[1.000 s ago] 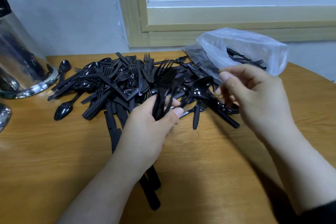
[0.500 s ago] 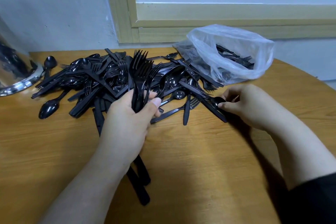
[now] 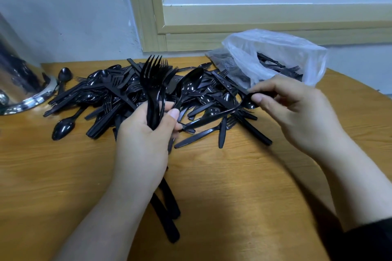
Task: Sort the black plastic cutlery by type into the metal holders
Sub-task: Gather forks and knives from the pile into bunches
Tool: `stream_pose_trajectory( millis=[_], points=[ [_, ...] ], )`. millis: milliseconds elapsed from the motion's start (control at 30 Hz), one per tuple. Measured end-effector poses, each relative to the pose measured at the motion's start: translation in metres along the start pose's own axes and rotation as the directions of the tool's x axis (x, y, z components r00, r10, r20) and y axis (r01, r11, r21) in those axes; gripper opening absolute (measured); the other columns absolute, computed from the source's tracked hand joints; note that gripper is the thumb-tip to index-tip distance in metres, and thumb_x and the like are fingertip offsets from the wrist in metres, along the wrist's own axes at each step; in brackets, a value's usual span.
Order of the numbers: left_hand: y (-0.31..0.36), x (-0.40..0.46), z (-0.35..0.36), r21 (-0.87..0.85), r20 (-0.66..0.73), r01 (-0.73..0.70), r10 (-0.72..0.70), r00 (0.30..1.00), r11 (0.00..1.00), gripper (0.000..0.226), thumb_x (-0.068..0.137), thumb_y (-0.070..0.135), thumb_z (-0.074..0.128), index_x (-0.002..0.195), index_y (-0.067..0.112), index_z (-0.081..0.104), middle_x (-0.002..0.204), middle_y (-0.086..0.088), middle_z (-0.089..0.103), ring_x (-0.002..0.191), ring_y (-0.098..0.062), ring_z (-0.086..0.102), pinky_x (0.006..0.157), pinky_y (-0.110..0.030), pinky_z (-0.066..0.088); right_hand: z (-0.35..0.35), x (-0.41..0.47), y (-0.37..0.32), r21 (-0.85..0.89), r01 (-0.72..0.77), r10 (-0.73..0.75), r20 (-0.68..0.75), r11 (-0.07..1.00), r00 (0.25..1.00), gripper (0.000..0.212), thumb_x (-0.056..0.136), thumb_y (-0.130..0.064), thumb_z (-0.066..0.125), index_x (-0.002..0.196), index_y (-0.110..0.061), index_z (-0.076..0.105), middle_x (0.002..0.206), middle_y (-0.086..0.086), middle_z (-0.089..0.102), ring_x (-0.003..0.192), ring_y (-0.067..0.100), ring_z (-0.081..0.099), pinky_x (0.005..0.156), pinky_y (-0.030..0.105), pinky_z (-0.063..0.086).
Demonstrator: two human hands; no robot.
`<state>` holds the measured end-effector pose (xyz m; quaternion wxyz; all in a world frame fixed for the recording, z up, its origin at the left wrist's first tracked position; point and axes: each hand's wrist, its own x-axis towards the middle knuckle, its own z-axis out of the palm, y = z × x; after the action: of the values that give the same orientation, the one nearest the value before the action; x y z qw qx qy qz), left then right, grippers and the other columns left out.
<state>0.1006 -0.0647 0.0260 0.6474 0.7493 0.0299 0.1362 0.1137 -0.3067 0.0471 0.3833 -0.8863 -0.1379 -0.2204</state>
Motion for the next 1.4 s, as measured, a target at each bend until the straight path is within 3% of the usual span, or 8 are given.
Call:
stream_pose_trajectory(
  millis=[100, 300, 433, 667, 767, 900, 1300, 1400],
  points=[
    [0.001, -0.001, -0.001, 0.031, 0.057, 0.023, -0.025, 0.998, 0.999, 0.016, 0.098, 0.02, 0.066, 0.094, 0.035, 0.071, 0.083, 0.013, 0.076, 0.079, -0.008, 0.075, 0.08, -0.038, 0.061, 0.011, 0.0, -0.002, 0.061, 0.008, -0.008, -0.01, 0.998, 1.0, 0.023, 0.093, -0.018, 0.069, 0.105, -0.038, 0.066, 0.091, -0.032, 0.065, 0.079, -0.006, 0.059, 0.075, 0.004, 0.038],
    [0.009, -0.005, 0.002, -0.022, 0.286, 0.147, -0.135, 0.949, 0.989, 0.01, 0.099, 0.017, 0.064, 0.107, 0.022, 0.069, 0.087, 0.003, 0.077, 0.056, -0.023, 0.069, 0.047, -0.035, 0.056, 0.035, 0.003, 0.0, -0.024, 0.055, -0.056, -0.029, 0.998, 0.998, 0.03, 0.095, -0.024, 0.067, 0.126, -0.023, 0.067, 0.103, -0.028, 0.062, 0.087, -0.006, 0.058, 0.08, 0.01, 0.041],
    [0.006, -0.007, 0.001, 0.055, 0.379, 0.101, -0.114, 0.918, 0.993, 0.01, 0.1, 0.025, 0.063, 0.103, 0.033, 0.068, 0.085, 0.005, 0.077, 0.05, -0.013, 0.051, 0.05, -0.028, 0.045, 0.046, 0.005, -0.003, 0.013, 0.065, -0.064, -0.053, 0.998, 0.997, 0.026, 0.094, -0.022, 0.069, 0.12, -0.017, 0.07, 0.097, -0.019, 0.065, 0.086, -0.006, 0.057, 0.081, 0.012, 0.04],
    [-0.005, 0.002, -0.003, -0.004, 0.177, 0.15, -0.147, 0.973, 0.989, 0.025, 0.1, 0.031, 0.061, 0.08, 0.017, 0.066, 0.079, -0.025, 0.062, 0.051, -0.018, 0.041, 0.053, -0.034, 0.036, 0.045, 0.024, 0.018, -0.027, -0.138, 0.127, -0.255, 0.99, 0.958, 0.012, 0.1, -0.022, 0.058, 0.104, -0.031, 0.066, 0.085, -0.014, 0.066, 0.077, 0.001, 0.057, 0.075, 0.018, 0.044],
    [-0.006, 0.004, -0.002, -0.029, 0.143, 0.162, -0.156, 0.977, 0.986, 0.025, 0.1, 0.03, 0.061, 0.08, 0.016, 0.065, 0.081, -0.03, 0.058, 0.053, -0.02, 0.039, 0.051, -0.033, 0.034, 0.045, 0.033, 0.035, -0.205, -0.168, 0.15, -0.103, 0.964, 0.983, 0.02, 0.098, -0.017, 0.061, 0.115, -0.018, 0.07, 0.107, -0.001, 0.069, 0.099, 0.018, 0.062, 0.088, 0.026, 0.043],
    [-0.006, 0.003, -0.002, -0.017, 0.145, 0.14, -0.136, 0.98, 0.99, 0.02, 0.099, 0.032, 0.061, 0.082, 0.022, 0.066, 0.081, -0.025, 0.064, 0.049, -0.016, 0.041, 0.05, -0.031, 0.035, 0.053, 0.035, 0.035, -0.332, -0.116, 0.154, 0.089, 0.936, 0.984, 0.032, 0.095, -0.017, 0.065, 0.127, -0.013, 0.067, 0.122, 0.006, 0.065, 0.111, 0.021, 0.058, 0.09, 0.013, 0.03],
    [-0.007, 0.002, 0.0, 0.014, 0.143, 0.111, -0.112, 0.983, 0.994, 0.024, 0.1, 0.03, 0.061, 0.078, 0.023, 0.069, 0.071, -0.007, 0.067, 0.048, -0.014, 0.044, 0.052, -0.031, 0.039, 0.059, 0.037, 0.036, -0.407, -0.082, 0.186, 0.222, 0.91, 0.957, 0.03, 0.096, -0.017, 0.06, 0.124, -0.021, 0.069, 0.111, 0.001, 0.055, 0.11, 0.026, 0.055, 0.099, 0.044, 0.044],
    [-0.006, 0.002, -0.001, 0.022, 0.146, 0.11, -0.112, 0.983, 0.994, 0.027, 0.099, 0.03, 0.061, 0.075, 0.02, 0.068, 0.068, -0.012, 0.063, 0.047, -0.014, 0.043, 0.05, -0.03, 0.039, 0.051, 0.038, 0.029, -0.347, -0.081, 0.16, 0.206, 0.934, 0.965, 0.02, 0.096, -0.022, 0.06, 0.111, -0.025, 0.072, 0.096, -0.006, 0.05, 0.096, 0.019, 0.054, 0.089, 0.035, 0.044]
  ],
)
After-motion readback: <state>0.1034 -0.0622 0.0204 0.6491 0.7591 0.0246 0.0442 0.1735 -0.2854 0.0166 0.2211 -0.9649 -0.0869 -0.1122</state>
